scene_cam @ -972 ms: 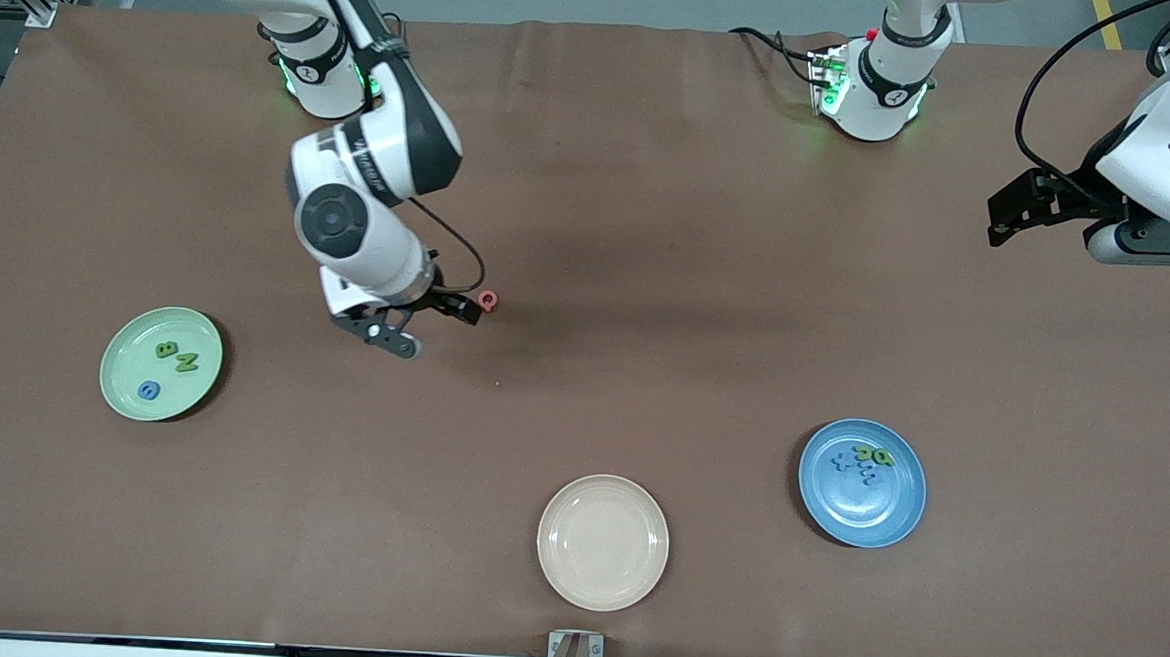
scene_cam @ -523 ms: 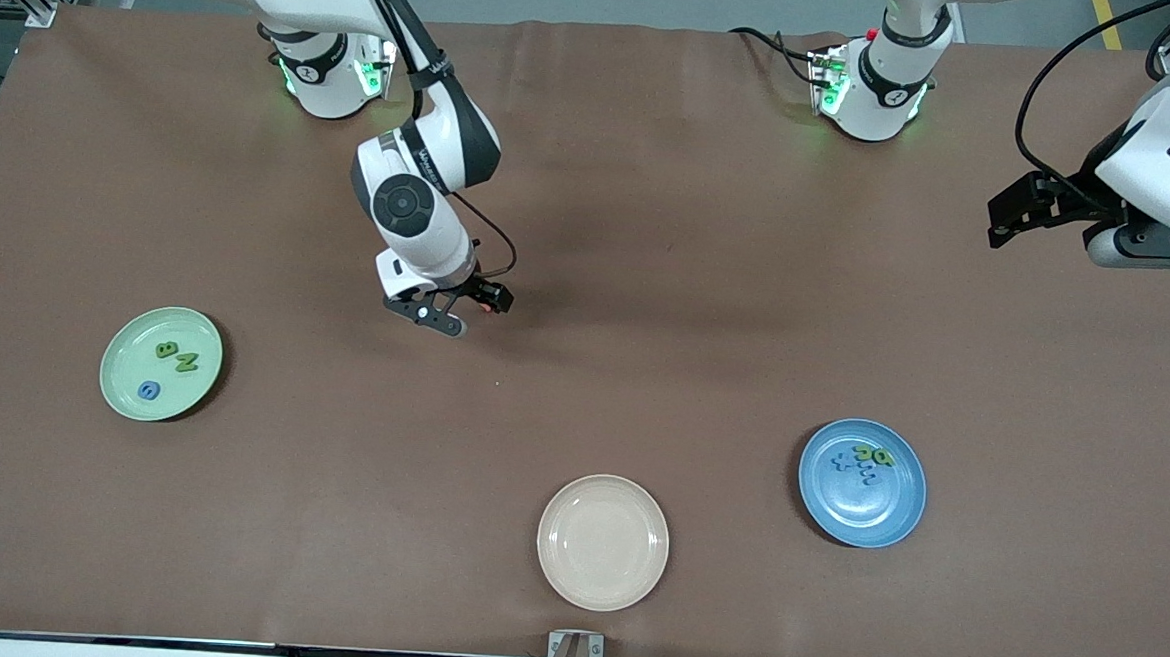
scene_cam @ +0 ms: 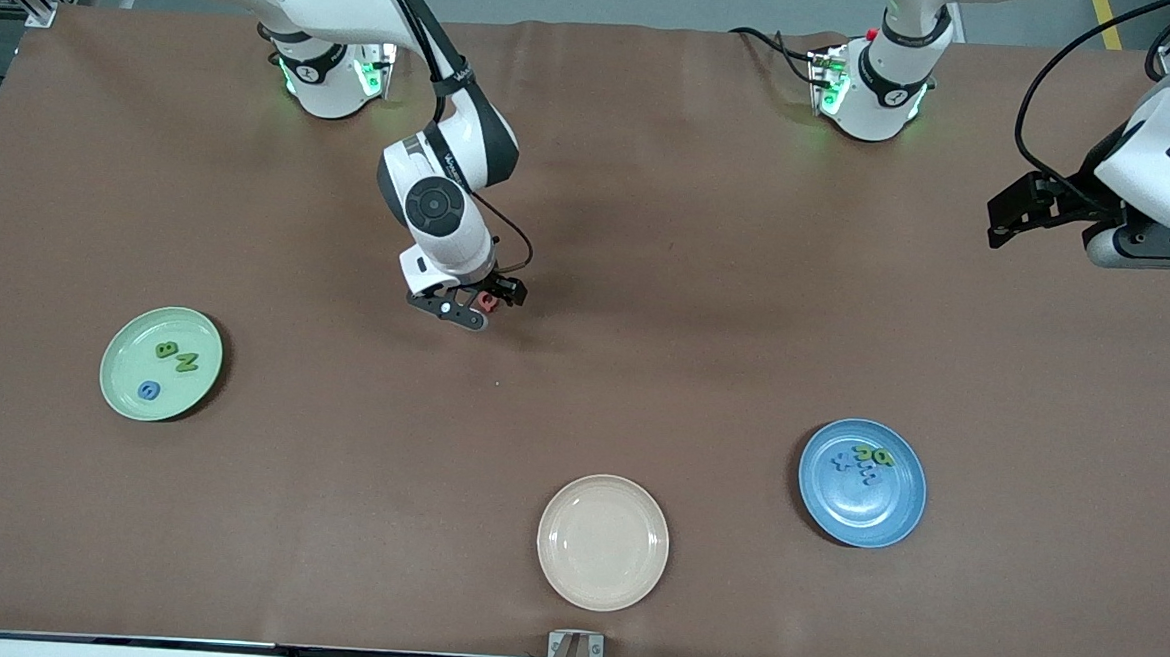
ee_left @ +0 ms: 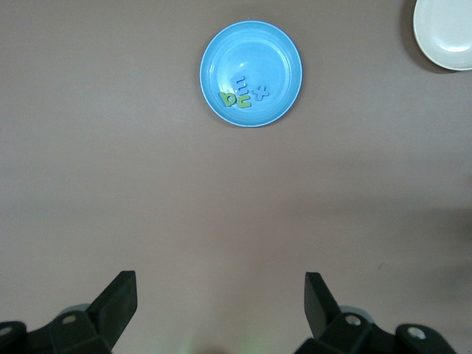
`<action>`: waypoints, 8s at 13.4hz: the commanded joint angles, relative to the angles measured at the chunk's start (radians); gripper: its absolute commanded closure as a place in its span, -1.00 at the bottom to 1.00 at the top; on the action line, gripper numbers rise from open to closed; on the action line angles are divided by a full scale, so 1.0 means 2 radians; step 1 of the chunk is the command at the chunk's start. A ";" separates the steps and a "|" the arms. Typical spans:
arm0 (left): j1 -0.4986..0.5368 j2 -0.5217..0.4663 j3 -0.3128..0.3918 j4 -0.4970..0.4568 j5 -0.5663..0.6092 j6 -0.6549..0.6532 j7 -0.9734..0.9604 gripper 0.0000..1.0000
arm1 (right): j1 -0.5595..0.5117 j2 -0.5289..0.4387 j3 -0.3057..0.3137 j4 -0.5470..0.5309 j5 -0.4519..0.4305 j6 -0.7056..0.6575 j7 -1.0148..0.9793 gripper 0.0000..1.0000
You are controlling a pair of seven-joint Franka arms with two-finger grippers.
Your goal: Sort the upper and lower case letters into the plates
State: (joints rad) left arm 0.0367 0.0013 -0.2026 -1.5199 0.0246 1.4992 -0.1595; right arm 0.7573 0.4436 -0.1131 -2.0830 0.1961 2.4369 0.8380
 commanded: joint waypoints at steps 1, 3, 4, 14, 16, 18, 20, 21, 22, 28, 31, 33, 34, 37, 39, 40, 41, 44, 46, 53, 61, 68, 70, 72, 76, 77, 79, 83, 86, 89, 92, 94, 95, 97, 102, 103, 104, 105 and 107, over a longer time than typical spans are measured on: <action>0.000 -0.007 0.002 -0.007 -0.005 0.004 0.001 -1.00 | 0.009 0.012 -0.006 -0.007 0.009 0.025 0.004 -0.88; 0.000 -0.006 0.002 -0.006 -0.005 0.006 0.001 -1.00 | 0.009 0.022 -0.006 -0.006 0.009 0.033 0.004 -0.74; -0.001 -0.005 0.001 -0.006 -0.005 0.007 0.001 -1.00 | 0.010 0.022 -0.006 -0.006 0.009 0.034 0.004 -0.69; -0.001 -0.005 0.001 -0.004 -0.008 0.007 -0.001 -1.00 | 0.014 0.022 -0.006 -0.005 0.009 0.034 0.005 0.07; 0.000 -0.005 0.001 -0.005 -0.008 0.008 -0.001 -1.00 | 0.014 0.022 -0.006 -0.005 0.009 0.038 0.005 0.26; 0.000 -0.005 0.001 -0.005 -0.008 0.007 -0.001 -1.00 | 0.014 0.024 -0.006 -0.005 0.009 0.039 0.005 0.50; 0.000 -0.005 0.001 -0.005 -0.008 0.007 -0.001 -1.00 | 0.014 0.022 -0.006 -0.001 0.009 0.032 0.004 0.65; 0.000 -0.005 0.001 -0.005 -0.008 0.007 -0.001 -1.00 | 0.008 0.018 -0.006 0.006 0.009 0.026 0.001 0.65; 0.000 -0.005 0.001 -0.005 -0.008 0.007 -0.001 -1.00 | 0.007 0.008 -0.010 0.017 0.009 -0.018 -0.002 0.64; 0.000 -0.001 0.002 -0.006 -0.008 0.007 0.000 -1.00 | -0.037 -0.118 -0.091 0.051 -0.027 -0.242 -0.141 0.64; 0.000 -0.001 0.002 -0.006 -0.008 0.007 0.000 -1.00 | -0.090 -0.132 -0.141 0.052 -0.027 -0.266 -0.325 0.64; 0.001 -0.001 0.002 -0.006 -0.006 0.007 0.000 -1.00 | -0.131 -0.125 -0.170 0.056 -0.040 -0.257 -0.431 0.64; 0.001 0.000 0.002 -0.006 -0.006 0.007 0.000 -1.00 | -0.160 -0.117 -0.171 0.063 -0.048 -0.246 -0.475 0.64; 0.001 0.001 0.002 -0.006 -0.005 0.007 0.000 -1.00 | -0.240 -0.059 -0.171 0.073 -0.050 -0.168 -0.608 0.64; 0.001 0.002 0.002 -0.006 -0.005 0.007 0.000 -1.00 | -0.270 -0.013 -0.170 0.090 -0.047 -0.127 -0.649 0.64; 0.001 0.002 0.002 -0.006 -0.005 0.007 0.000 -1.00 | -0.282 0.009 -0.169 0.103 -0.044 -0.117 -0.665 0.64; 0.002 0.002 0.002 -0.006 -0.005 0.007 0.000 -1.00 | -0.294 0.029 -0.167 0.118 -0.041 -0.113 -0.679 0.64; 0.002 0.002 0.002 -0.006 -0.005 0.007 0.000 -1.00 | -0.314 0.070 -0.160 0.149 -0.022 -0.107 -0.691 0.64; 0.002 0.002 0.002 -0.006 -0.005 0.007 0.000 -1.00 | -0.322 0.092 -0.153 0.160 -0.008 -0.096 -0.691 0.64; 0.002 0.001 0.002 -0.006 -0.005 0.007 0.001 -1.00 | -0.356 0.112 -0.115 0.160 0.002 -0.059 -0.697 0.51; 0.002 0.001 0.002 -0.006 -0.005 0.007 0.001 -1.00 | -0.331 0.034 -0.115 0.159 0.001 -0.163 -0.640 -0.95; 0.002 0.002 0.002 -0.005 -0.005 0.007 0.001 -1.00 | -0.270 -0.157 -0.115 0.155 -0.041 -0.367 -0.452 -0.98; 0.001 0.004 0.002 -0.005 -0.004 0.008 0.001 -1.00 | -0.247 -0.199 -0.115 0.155 -0.072 -0.392 -0.416 -0.99; 0.001 0.004 0.002 -0.005 -0.004 0.008 0.001 -1.00 | -0.244 -0.226 -0.114 0.159 -0.087 -0.397 -0.415 -0.99; 0.001 0.004 0.002 -0.006 -0.004 0.008 0.001 -1.00 | -0.236 -0.256 -0.104 0.208 -0.133 -0.414 -0.413 -1.00; 0.001 0.004 0.002 -0.005 -0.004 0.008 0.001 -1.00 | -0.241 -0.249 -0.105 0.253 -0.132 -0.440 -0.412 -1.00; 0.001 0.003 0.002 -0.005 -0.004 0.008 0.001 -1.00 | -0.248 -0.245 -0.108 0.269 -0.129 -0.461 -0.412 -1.00; 0.001 0.002 0.002 -0.005 -0.004 0.008 0.001 -1.00 | -0.250 -0.240 -0.108 0.270 -0.126 -0.456 -0.412 -1.00; 0.001 0.001 0.002 -0.005 -0.004 0.007 0.003 -1.00 | -0.249 -0.230 -0.106 0.273 -0.124 -0.448 -0.412 -1.00; 0.001 0.001 0.002 -0.005 -0.005 0.007 0.004 -1.00 | -0.264 -0.217 -0.095 0.279 -0.113 -0.447 -0.412 -1.00; 0.001 0.000 0.002 -0.005 -0.004 0.006 0.004 -1.00 | -0.307 -0.212 -0.048 0.287 -0.113 -0.445 -0.412 -1.00; 0.000 0.002 0.002 -0.005 -0.004 0.006 0.003 -1.00 | -0.318 -0.211 -0.041 0.290 -0.109 -0.445 -0.412 -1.00; 0.000 0.002 0.002 -0.005 -0.004 0.006 0.003 -1.00 | -0.321 -0.210 -0.040 0.295 -0.108 -0.445 -0.412 -1.00; 0.000 0.002 0.002 -0.005 -0.004 0.006 0.004 -1.00 | -0.336 -0.210 -0.034 0.297 -0.094 -0.445 -0.412 -1.00; 0.002 -0.005 0.003 -0.004 -0.004 0.004 0.010 -1.00 | -0.392 -0.210 0.012 0.297 -0.081 -0.445 -0.417 -1.00; 0.002 -0.006 0.005 -0.004 -0.005 0.002 0.014 -1.00 | -0.402 -0.210 0.023 0.297 -0.081 -0.445 -0.417 -1.00; 0.002 -0.006 0.005 -0.003 -0.005 -0.003 0.015 -1.00 | -0.411 -0.210 0.031 0.298 -0.082 -0.445 -0.417 -1.00; 0.002 -0.007 0.006 -0.003 -0.005 -0.003 0.016 -1.00 | -0.418 -0.210 0.038 0.300 -0.081 -0.445 -0.417 -1.00; 0.008 -0.011 0.006 -0.004 -0.008 -0.009 0.017 -1.00 | -0.417 -0.211 0.039 0.301 -0.082 -0.445 -0.417 -1.00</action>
State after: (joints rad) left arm 0.0388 0.0010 -0.1936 -1.5264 0.0245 1.5032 -0.1487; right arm -0.0453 0.0126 -0.0646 -1.5044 0.0188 1.5553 0.0027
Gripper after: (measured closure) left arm 0.000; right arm 0.000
